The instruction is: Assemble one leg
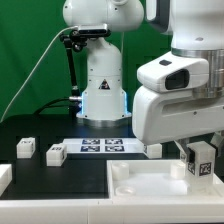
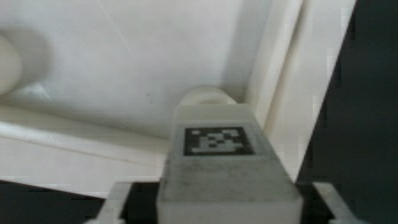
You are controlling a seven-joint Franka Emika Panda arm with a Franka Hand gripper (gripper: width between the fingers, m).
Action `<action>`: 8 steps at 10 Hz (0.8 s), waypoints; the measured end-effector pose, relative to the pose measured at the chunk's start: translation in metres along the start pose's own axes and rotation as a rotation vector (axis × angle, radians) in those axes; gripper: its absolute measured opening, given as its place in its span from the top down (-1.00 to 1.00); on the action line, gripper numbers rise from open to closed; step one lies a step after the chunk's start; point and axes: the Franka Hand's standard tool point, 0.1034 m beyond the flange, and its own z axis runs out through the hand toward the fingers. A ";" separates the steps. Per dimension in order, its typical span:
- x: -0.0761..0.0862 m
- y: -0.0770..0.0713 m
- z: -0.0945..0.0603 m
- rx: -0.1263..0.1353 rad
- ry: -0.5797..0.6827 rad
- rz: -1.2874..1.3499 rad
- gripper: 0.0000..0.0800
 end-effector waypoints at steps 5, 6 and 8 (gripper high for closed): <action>-0.001 -0.005 0.001 -0.002 0.033 0.588 0.27; -0.001 -0.004 0.001 -0.001 0.034 0.704 0.27; -0.001 -0.004 0.002 0.005 0.051 0.992 0.27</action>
Offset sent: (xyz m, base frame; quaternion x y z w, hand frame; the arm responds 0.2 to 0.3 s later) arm -0.0150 0.0068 -0.0096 -0.0145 0.0106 0.2259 0.9740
